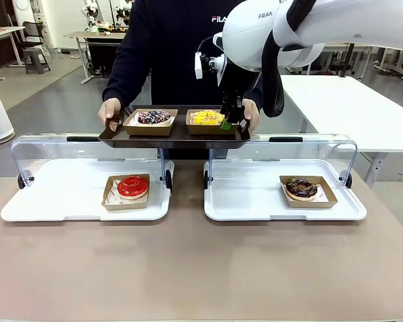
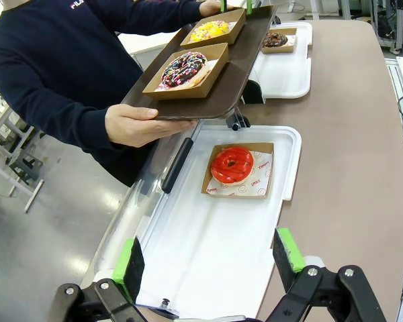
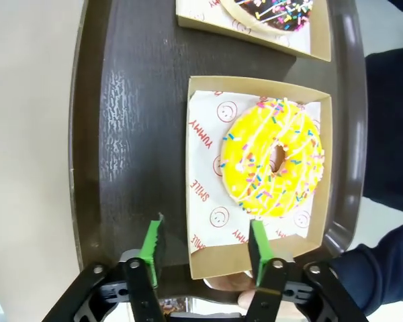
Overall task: Provide the desired donut to the person.
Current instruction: Place the picked Paper togo box onto the Handle tray extended by the person.
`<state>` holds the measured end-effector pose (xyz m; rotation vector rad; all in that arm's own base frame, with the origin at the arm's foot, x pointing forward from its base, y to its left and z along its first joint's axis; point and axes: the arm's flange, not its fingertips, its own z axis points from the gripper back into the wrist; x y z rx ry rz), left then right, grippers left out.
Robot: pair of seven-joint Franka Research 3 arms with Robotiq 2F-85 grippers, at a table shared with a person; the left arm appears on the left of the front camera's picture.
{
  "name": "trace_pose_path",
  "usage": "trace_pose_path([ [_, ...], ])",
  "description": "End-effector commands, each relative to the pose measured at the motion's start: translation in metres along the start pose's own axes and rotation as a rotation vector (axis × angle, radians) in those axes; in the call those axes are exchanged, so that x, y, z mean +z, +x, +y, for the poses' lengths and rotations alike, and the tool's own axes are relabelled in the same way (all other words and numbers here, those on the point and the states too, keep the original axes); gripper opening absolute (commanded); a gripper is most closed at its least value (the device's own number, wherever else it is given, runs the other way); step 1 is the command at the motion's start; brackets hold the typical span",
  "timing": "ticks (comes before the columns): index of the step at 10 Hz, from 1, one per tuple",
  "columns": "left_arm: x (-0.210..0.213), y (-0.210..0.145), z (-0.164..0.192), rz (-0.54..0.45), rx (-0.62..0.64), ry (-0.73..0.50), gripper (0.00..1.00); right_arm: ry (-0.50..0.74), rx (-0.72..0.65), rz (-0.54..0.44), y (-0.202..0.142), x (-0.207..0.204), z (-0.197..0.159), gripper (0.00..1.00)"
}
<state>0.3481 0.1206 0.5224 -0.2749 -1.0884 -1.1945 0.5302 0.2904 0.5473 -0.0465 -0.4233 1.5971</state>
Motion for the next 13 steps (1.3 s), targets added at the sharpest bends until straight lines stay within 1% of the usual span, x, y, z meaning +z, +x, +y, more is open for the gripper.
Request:
trace_pose_path([
  [1,0.0007,-0.0024,0.0007,-0.024,-0.017,0.005,1.00,0.044,0.019,-0.020,0.0003,0.0066,-0.0012,1.00],
  [4,0.0007,-0.0024,0.0007,-0.024,-0.017,0.005,1.00,0.086,0.010,-0.023,0.0007,0.0091,-0.0011,1.00],
  [7,0.0007,-0.0024,0.0007,-0.024,-0.017,0.005,1.00,0.098,0.008,-0.034,0.0000,0.0088,-0.0013,1.00],
  [8,0.0007,-0.0024,0.0007,-0.024,-0.017,0.005,1.00,0.117,-0.026,-0.027,-0.0006,0.0088,-0.0012,1.00],
  [9,0.0007,-0.0024,0.0007,-0.024,-0.017,0.005,1.00,0.075,-0.005,-0.006,0.0003,0.0053,0.0031,1.00],
  [13,0.0007,-0.0024,0.0007,-0.024,-0.017,0.005,1.00,0.075,-0.005,-0.006,0.0003,0.0053,0.0031,1.00],
])
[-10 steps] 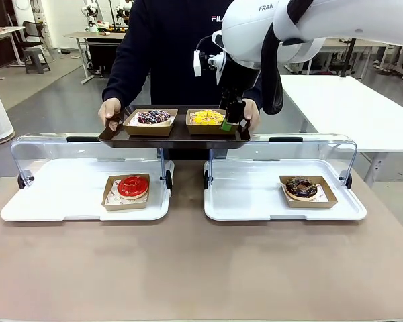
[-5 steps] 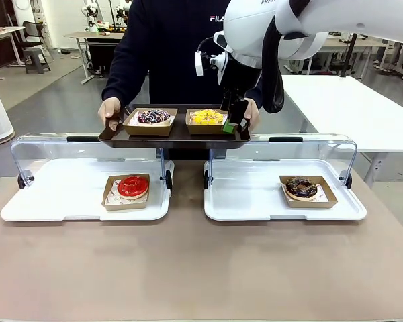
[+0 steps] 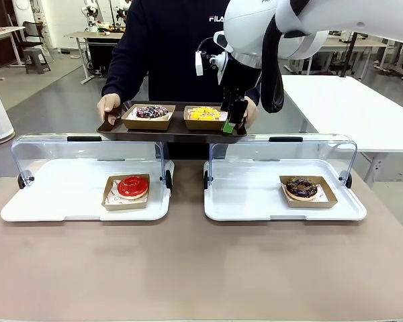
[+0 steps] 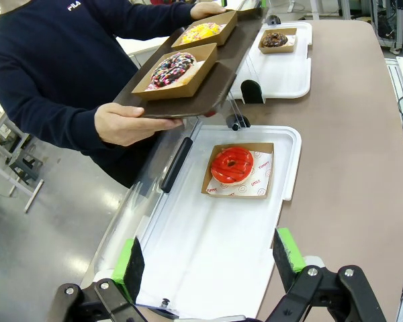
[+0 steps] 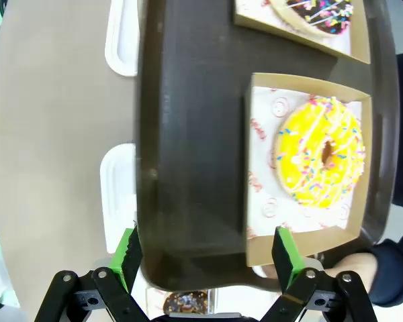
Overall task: Provide the desired donut to the person.
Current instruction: Place the picked Paper togo box onto the Handle tray extended by the person.
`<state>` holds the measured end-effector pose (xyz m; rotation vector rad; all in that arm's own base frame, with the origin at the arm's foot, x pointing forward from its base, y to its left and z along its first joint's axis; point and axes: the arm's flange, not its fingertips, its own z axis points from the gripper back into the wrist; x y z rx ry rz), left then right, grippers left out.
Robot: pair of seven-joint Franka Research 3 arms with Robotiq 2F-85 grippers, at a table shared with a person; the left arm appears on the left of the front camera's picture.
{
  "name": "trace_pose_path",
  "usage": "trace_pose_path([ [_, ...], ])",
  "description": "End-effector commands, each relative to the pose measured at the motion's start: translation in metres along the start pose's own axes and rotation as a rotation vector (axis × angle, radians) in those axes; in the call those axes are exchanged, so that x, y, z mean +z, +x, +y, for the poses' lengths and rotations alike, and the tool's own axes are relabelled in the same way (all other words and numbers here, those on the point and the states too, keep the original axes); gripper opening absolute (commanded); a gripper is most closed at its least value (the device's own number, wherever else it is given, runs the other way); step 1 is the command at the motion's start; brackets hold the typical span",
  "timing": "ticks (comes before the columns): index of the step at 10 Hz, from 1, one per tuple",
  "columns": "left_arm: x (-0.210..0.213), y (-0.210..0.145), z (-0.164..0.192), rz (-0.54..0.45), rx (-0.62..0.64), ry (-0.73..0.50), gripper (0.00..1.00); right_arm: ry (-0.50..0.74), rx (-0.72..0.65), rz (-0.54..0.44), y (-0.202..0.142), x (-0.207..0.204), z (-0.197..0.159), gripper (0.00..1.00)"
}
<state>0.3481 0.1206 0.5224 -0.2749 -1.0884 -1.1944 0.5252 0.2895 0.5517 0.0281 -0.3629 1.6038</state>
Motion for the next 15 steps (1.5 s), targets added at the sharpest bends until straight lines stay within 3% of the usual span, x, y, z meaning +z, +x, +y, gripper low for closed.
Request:
trace_pose_path([
  [1,0.001,-0.002,0.001,-0.024,-0.017,0.005,1.00,-0.009,0.006,0.004,0.000,0.000,0.000,1.00],
  [8,0.001,-0.002,0.001,-0.024,-0.017,0.005,1.00,0.000,0.000,0.000,0.000,0.000,0.000,1.00],
  [11,0.001,-0.002,0.001,-0.024,-0.017,0.005,1.00,-0.011,-0.073,-0.159,-0.081,0.067,0.053,1.00],
  [15,0.001,-0.002,0.001,-0.024,-0.017,0.005,1.00,-0.099,-0.105,-0.349,-0.190,0.081,0.123,1.00],
])
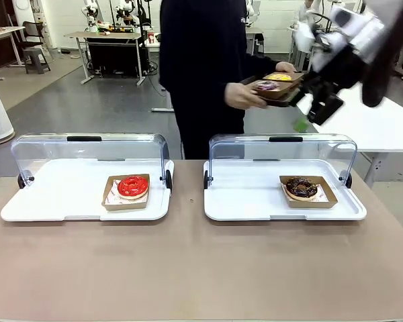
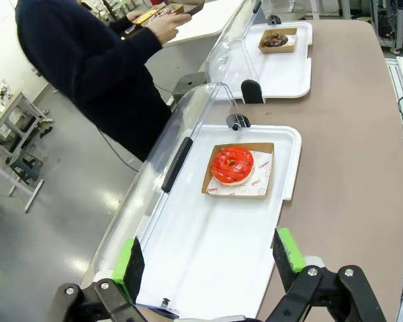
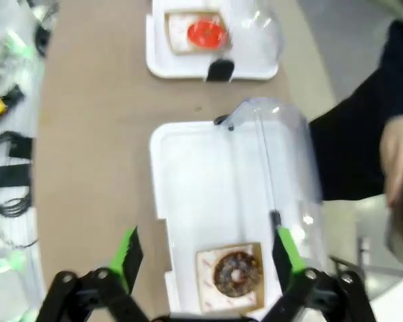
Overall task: Provide the desired donut to the person.
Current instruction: Place the picked Paper togo box onto the Handle tray extended by the person.
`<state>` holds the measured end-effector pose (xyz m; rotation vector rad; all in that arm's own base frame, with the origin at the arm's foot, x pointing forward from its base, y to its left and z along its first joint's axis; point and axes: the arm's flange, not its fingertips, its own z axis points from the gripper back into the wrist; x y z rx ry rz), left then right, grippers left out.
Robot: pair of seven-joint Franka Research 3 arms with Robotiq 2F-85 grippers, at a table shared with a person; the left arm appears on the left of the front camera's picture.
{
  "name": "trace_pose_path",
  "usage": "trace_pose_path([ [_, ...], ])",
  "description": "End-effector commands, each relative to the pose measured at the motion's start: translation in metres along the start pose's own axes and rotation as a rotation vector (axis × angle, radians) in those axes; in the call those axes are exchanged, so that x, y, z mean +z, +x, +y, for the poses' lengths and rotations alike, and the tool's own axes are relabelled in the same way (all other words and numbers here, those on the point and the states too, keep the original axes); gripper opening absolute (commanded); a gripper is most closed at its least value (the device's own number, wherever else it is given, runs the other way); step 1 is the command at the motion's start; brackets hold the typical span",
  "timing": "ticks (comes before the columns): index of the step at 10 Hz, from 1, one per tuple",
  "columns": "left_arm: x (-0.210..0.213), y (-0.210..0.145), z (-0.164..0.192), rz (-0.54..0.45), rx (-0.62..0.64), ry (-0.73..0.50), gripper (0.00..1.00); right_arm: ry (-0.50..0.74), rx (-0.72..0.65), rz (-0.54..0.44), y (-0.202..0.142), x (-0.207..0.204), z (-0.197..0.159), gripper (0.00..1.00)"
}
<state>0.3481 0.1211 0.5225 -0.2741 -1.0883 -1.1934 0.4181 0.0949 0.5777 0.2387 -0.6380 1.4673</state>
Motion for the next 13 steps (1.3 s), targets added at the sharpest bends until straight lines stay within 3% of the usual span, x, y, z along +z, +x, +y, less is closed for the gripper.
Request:
trace_pose_path([
  [1,0.000,-0.002,0.000,-0.025,-0.017,0.004,1.00,-0.061,0.001,-0.092,-0.043,-0.002,0.032,1.00],
  [4,0.000,-0.002,0.000,-0.025,-0.017,0.004,1.00,-0.165,-0.087,-0.201,-0.090,0.012,0.068,1.00],
  [8,0.000,-0.002,0.000,-0.025,-0.017,0.004,1.00,-0.183,-0.183,-0.257,-0.114,0.025,0.078,1.00],
  [13,0.000,-0.002,0.000,-0.025,-0.017,0.004,1.00,-0.199,-0.230,-0.203,-0.115,0.030,0.077,1.00],
])
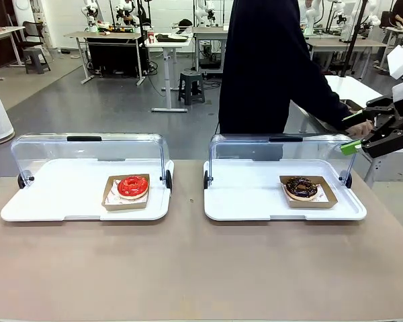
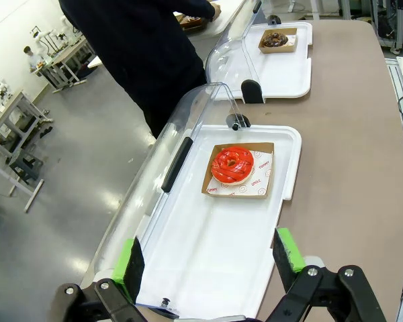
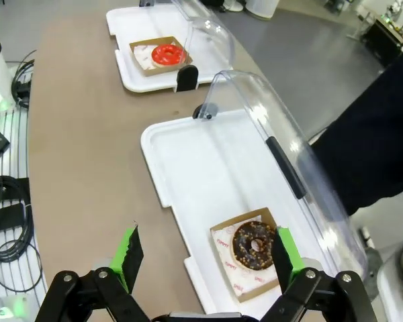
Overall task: Provide the desired donut to the person.
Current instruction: Place the picked Paper togo box onto the Handle tray extended by the person.
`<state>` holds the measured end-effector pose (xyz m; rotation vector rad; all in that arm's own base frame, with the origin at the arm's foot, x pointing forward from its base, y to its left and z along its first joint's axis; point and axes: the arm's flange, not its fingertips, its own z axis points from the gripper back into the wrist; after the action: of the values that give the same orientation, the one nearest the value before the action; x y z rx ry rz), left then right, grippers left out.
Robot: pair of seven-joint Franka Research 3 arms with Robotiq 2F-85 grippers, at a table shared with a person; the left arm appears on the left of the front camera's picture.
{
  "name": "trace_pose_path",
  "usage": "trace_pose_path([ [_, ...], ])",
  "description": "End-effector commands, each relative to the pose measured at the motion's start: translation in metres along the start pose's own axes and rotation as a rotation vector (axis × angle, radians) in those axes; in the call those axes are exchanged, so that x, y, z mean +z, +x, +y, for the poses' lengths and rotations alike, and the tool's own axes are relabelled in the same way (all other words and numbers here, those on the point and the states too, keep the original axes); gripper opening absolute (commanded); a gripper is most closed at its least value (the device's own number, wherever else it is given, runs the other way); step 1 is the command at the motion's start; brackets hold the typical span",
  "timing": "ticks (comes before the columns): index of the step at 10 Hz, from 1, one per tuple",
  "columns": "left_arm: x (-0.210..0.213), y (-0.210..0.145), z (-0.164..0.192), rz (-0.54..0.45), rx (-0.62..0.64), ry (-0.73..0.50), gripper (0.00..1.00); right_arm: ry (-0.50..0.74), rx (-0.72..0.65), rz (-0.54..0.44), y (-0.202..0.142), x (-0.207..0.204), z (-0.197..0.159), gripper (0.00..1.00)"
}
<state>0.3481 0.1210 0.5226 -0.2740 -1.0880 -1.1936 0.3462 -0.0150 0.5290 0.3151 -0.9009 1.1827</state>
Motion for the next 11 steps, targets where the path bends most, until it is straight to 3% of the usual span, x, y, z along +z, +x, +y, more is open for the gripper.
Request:
trace_pose_path([
  [1,0.000,-0.002,0.001,-0.025,-0.017,0.004,1.00,-0.014,-0.038,0.032,-0.002,-0.004,0.010,1.00],
  [5,0.000,-0.002,0.001,-0.025,-0.017,0.004,1.00,-0.050,-0.040,0.068,0.007,-0.007,0.009,1.00],
  [6,0.000,-0.002,0.001,-0.025,-0.017,0.004,1.00,-0.013,-0.037,0.019,0.000,0.001,-0.001,1.00],
  [11,0.000,-0.002,0.001,-0.025,-0.017,0.004,1.00,-0.013,-0.037,0.019,0.000,0.001,-0.001,1.00],
])
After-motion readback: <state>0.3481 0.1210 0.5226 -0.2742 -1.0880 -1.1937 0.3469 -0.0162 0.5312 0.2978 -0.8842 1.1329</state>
